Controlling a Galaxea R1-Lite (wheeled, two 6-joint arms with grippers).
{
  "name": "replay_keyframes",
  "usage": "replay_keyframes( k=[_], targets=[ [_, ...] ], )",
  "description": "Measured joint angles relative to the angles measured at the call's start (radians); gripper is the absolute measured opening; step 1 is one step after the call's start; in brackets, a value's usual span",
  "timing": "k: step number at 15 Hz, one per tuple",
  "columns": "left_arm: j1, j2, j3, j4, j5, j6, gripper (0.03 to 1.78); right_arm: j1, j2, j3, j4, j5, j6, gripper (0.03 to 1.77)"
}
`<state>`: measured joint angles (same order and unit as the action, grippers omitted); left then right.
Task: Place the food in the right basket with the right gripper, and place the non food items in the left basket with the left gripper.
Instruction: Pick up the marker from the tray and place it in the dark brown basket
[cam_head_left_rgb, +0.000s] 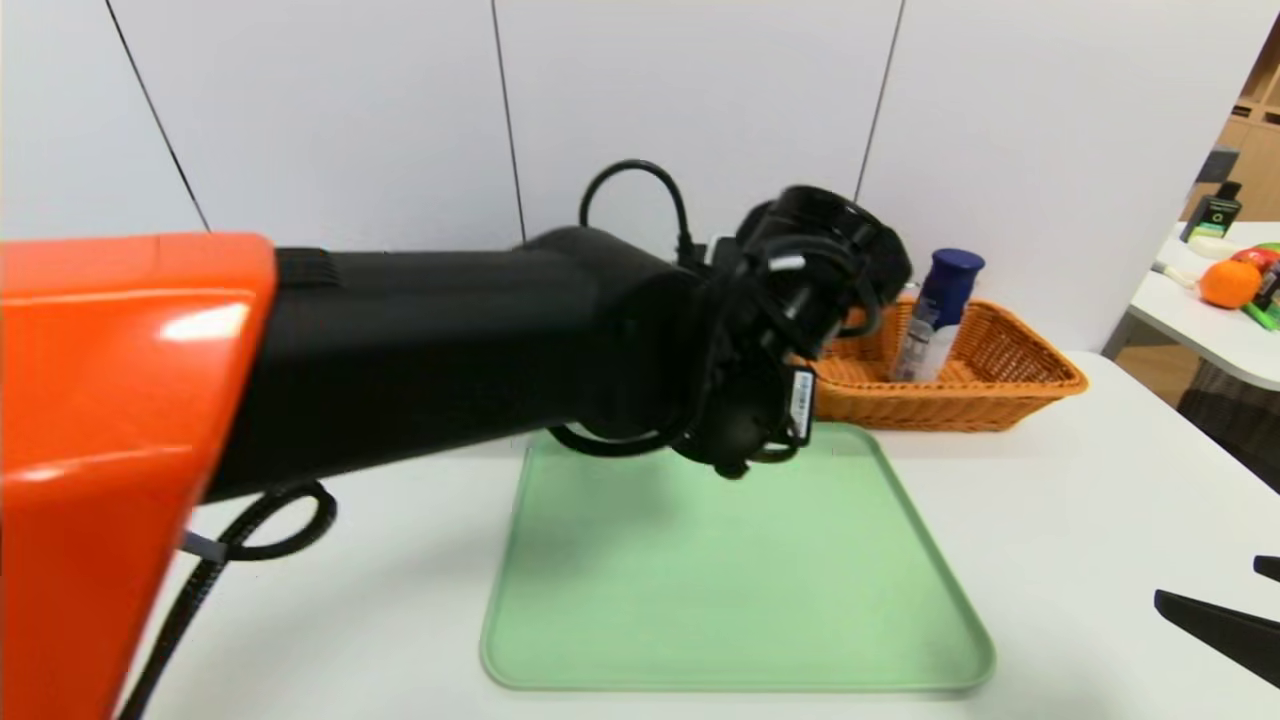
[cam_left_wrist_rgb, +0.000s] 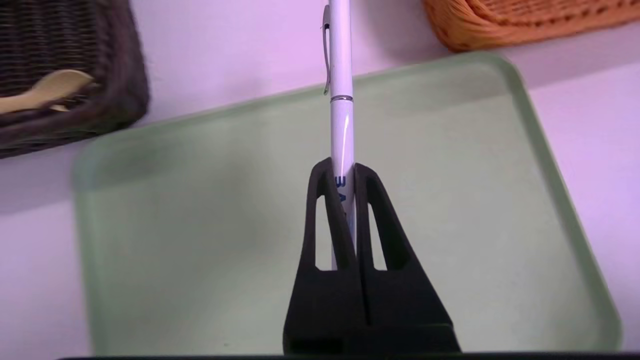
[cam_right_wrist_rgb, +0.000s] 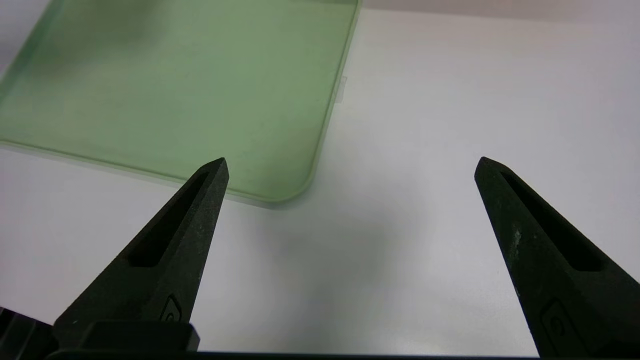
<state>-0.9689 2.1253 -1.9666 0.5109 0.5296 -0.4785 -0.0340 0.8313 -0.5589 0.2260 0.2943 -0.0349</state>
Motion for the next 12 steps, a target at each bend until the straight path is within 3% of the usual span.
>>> replay_keyframes(
  k=[3,6,9,12],
  targets=[
    [0.081,-0.093,0.007,0.092,-0.013,0.051,0.05,0.0,0.0,-0.002,-0.001,0.001,0.0,1.7],
    [0.193,-0.149,0.01,0.109,-0.064,0.163,0.05,0.0,0.0,-0.002,-0.002,0.007,0.0,1.7],
    [0.336,-0.181,0.011,0.11,-0.172,0.311,0.05,0.0,-0.003,-0.002,-0.001,0.006,0.0,1.7],
    [0.478,-0.197,0.032,0.104,-0.333,0.517,0.05,0.0,-0.003,-0.002,0.001,0.006,0.0,1.7]
  ],
)
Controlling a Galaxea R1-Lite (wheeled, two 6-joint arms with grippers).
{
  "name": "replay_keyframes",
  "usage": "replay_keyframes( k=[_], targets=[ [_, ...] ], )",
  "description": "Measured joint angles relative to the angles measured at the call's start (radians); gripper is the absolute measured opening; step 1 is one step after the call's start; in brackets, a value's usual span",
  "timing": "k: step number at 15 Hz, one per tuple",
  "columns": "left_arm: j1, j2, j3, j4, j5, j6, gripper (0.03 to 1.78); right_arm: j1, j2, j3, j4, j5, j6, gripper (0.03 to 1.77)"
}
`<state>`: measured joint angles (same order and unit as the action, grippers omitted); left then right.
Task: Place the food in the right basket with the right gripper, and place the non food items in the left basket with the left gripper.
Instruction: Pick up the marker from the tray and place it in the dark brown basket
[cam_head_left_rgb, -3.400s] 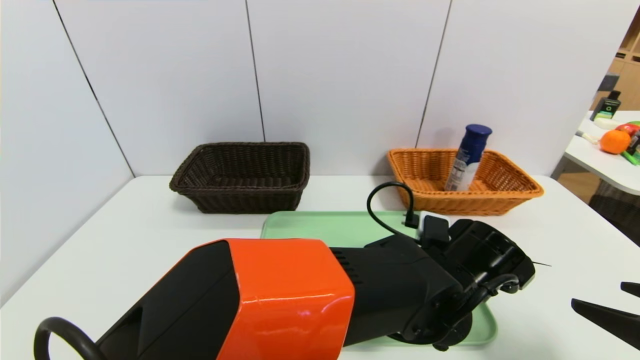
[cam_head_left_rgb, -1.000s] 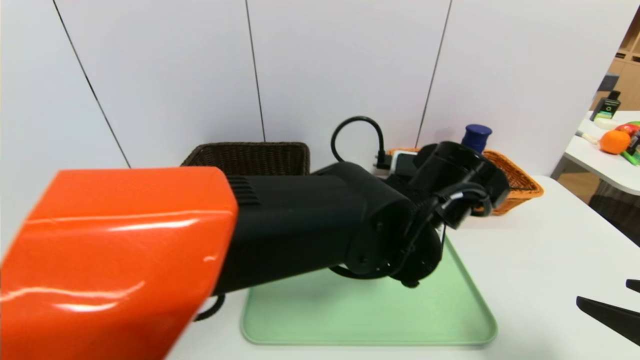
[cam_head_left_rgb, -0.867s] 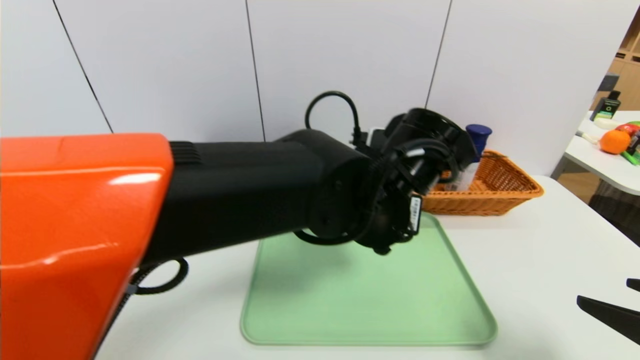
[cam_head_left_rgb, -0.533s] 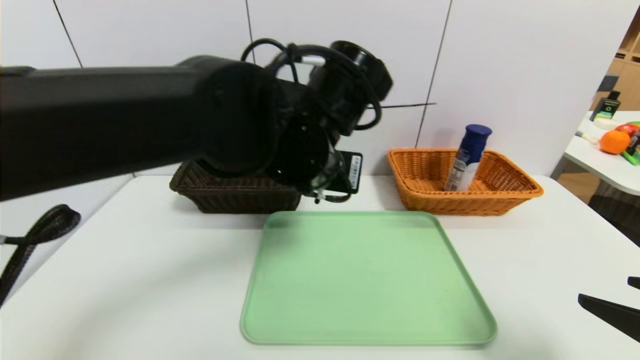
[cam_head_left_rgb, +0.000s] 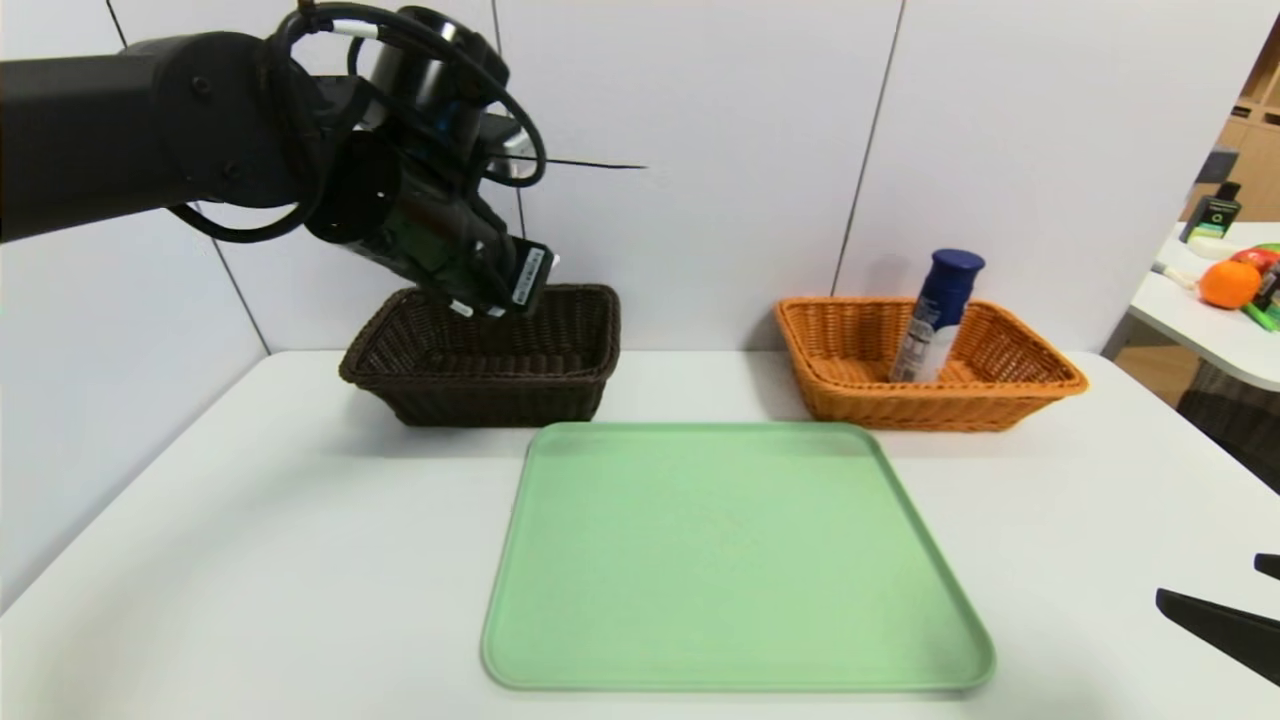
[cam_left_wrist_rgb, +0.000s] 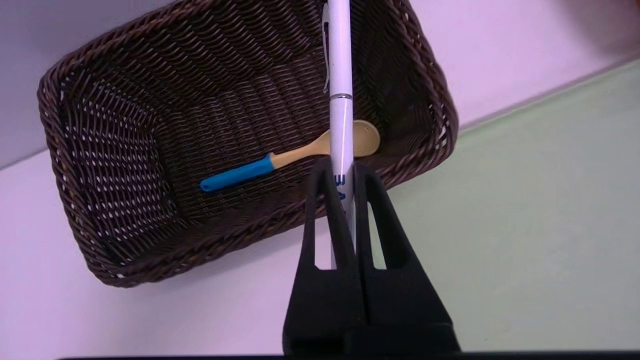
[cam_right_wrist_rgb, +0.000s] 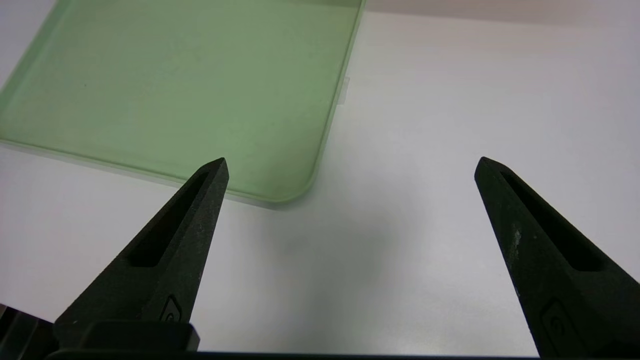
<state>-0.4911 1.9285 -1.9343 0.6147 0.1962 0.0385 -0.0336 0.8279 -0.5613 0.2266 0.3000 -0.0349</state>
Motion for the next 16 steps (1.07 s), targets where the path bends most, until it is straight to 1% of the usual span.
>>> replay_keyframes(
  k=[3,6,8,9,11,14,15,16],
  targets=[
    [0.098,-0.007,0.024,-0.007,-0.174,0.179,0.05,0.0,0.0,0.001,-0.001,-0.001,0.0,1.7],
    [0.169,-0.004,0.034,-0.008,-0.32,0.367,0.05,0.0,0.0,0.0,0.0,-0.005,0.0,1.7],
    [0.221,0.006,0.046,-0.016,-0.436,0.517,0.05,0.0,-0.001,0.001,-0.001,-0.009,0.0,1.7],
    [0.24,0.011,0.051,-0.021,-0.489,0.576,0.05,0.0,-0.001,0.001,0.0,-0.01,0.0,1.7],
    [0.28,0.025,0.061,-0.025,-0.587,0.711,0.05,-0.002,-0.006,0.001,0.0,-0.01,0.0,1.7],
    [0.338,0.064,0.063,-0.027,-0.683,0.897,0.05,-0.002,-0.009,0.005,0.001,-0.01,0.0,1.7],
    [0.355,0.084,0.055,-0.03,-0.702,0.942,0.05,-0.003,-0.01,0.005,0.0,-0.01,0.0,1.7],
    [0.365,0.101,0.047,-0.035,-0.707,0.967,0.05,-0.003,-0.01,0.006,0.001,-0.009,0.0,1.7]
  ],
)
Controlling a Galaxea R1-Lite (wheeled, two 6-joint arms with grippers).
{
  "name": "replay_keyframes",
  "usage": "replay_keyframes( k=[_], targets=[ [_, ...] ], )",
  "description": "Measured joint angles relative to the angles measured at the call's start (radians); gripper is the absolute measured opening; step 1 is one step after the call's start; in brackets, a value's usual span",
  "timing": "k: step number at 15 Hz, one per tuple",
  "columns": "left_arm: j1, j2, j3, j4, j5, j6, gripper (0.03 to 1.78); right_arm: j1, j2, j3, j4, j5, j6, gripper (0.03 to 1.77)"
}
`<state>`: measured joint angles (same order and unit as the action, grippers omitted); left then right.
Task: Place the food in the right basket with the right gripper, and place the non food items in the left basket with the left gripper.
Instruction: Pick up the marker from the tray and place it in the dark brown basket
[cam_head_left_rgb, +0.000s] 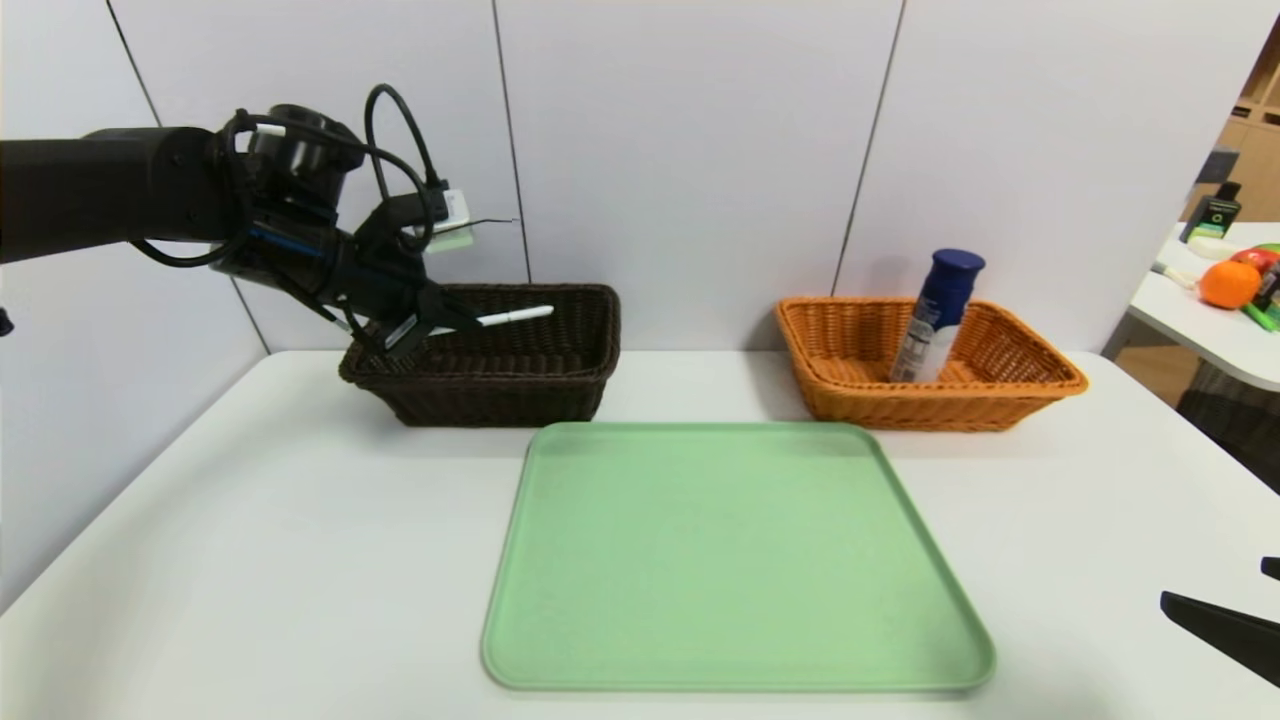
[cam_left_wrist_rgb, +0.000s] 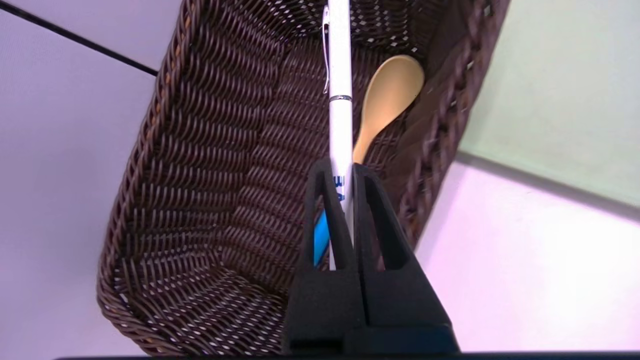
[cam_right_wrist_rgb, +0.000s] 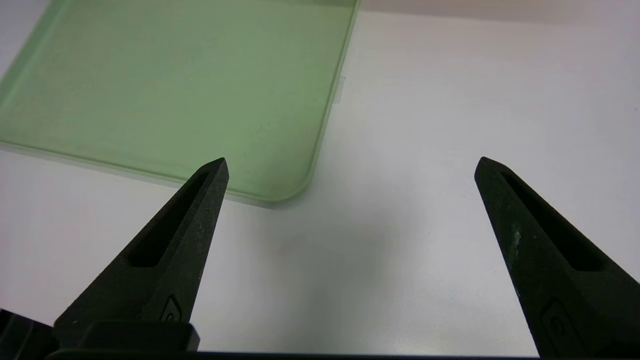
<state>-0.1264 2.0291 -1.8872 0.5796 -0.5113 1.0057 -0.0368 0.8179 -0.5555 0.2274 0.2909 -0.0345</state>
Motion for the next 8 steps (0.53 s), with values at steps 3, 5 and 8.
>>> replay_keyframes(
  k=[3,5,8],
  targets=[
    [0.021,0.062,-0.034,-0.02,-0.01,0.055,0.05,0.0,0.0,0.001,0.0,0.0,0.0,1.7],
    [0.023,0.104,-0.063,-0.024,-0.047,0.058,0.05,0.0,0.0,0.005,0.001,0.0,0.0,1.7],
    [0.025,0.153,-0.077,-0.047,-0.081,0.055,0.05,0.0,0.0,0.008,0.006,-0.001,0.0,1.7]
  ],
)
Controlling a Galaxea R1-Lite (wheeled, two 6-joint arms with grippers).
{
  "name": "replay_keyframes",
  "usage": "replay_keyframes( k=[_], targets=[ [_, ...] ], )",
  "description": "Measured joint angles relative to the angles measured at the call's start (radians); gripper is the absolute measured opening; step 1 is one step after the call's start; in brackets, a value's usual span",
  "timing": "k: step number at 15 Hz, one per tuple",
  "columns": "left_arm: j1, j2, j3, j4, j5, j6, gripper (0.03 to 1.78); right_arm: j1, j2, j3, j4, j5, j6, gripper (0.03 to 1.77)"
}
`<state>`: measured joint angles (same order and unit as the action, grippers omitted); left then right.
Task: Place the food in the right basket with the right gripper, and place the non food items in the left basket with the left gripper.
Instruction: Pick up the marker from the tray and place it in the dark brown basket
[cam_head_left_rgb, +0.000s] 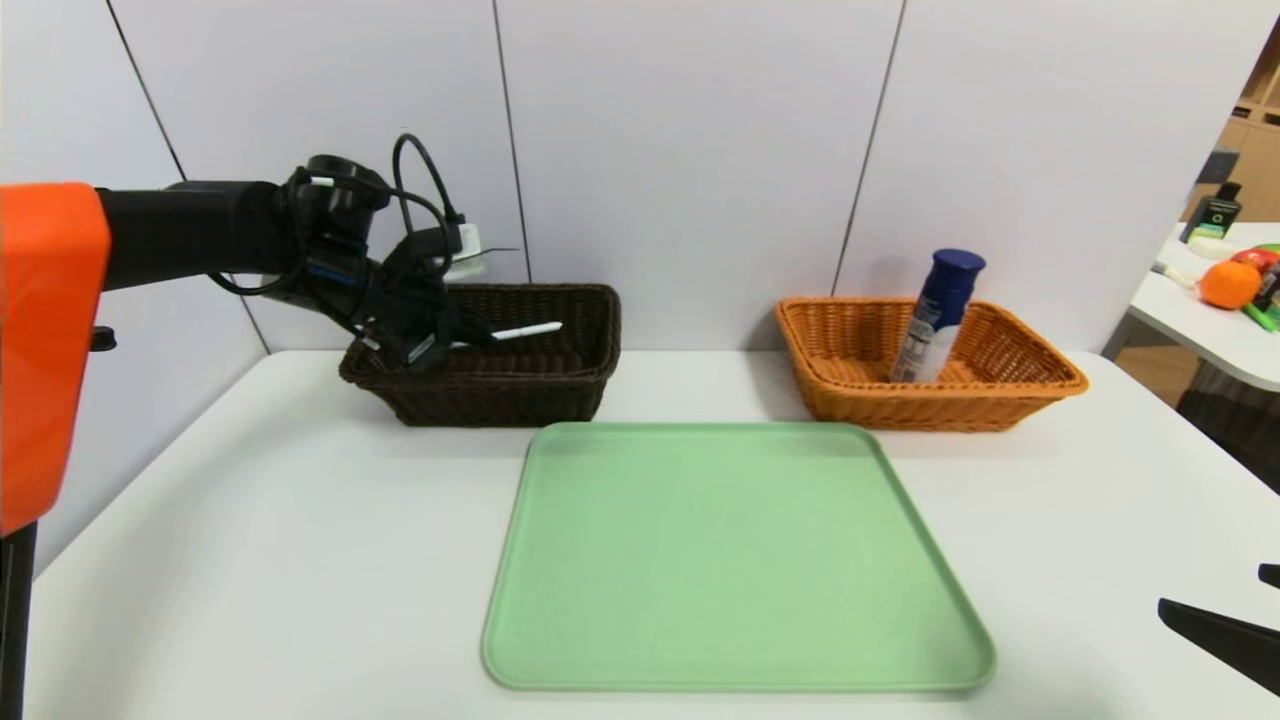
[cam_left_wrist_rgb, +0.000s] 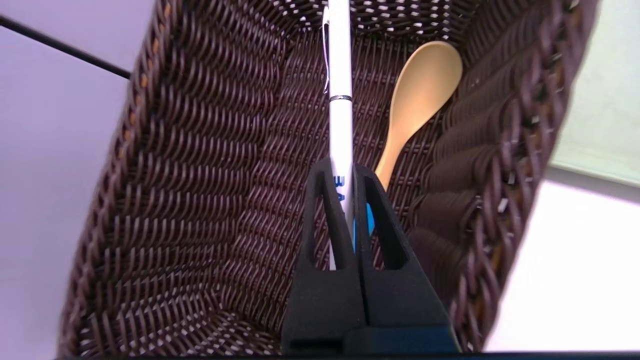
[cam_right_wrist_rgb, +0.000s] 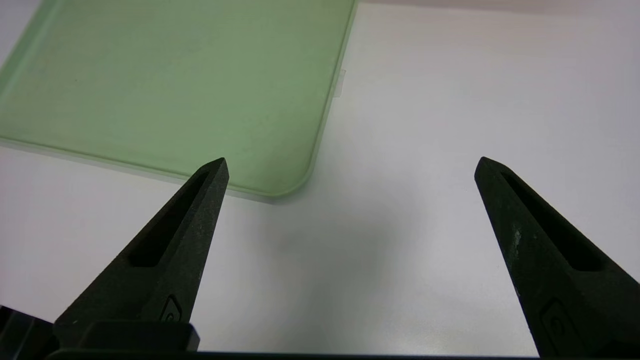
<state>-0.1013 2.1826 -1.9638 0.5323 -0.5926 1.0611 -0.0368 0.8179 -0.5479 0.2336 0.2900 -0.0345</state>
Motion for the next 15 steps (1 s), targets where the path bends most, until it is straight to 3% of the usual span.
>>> replay_keyframes(
  k=[10,13,15],
  targets=[
    [-0.002,0.054,-0.007,-0.081,0.001,-0.104,0.05,0.001,0.0,-0.001,-0.004,0.001,0.0,1.7],
    [-0.007,0.054,-0.007,-0.082,0.0,-0.146,0.58,0.0,-0.003,-0.001,-0.002,0.001,0.0,1.7],
    [-0.007,0.048,-0.007,-0.081,0.001,-0.153,0.84,0.0,-0.004,-0.002,-0.003,0.001,0.0,1.7]
  ],
)
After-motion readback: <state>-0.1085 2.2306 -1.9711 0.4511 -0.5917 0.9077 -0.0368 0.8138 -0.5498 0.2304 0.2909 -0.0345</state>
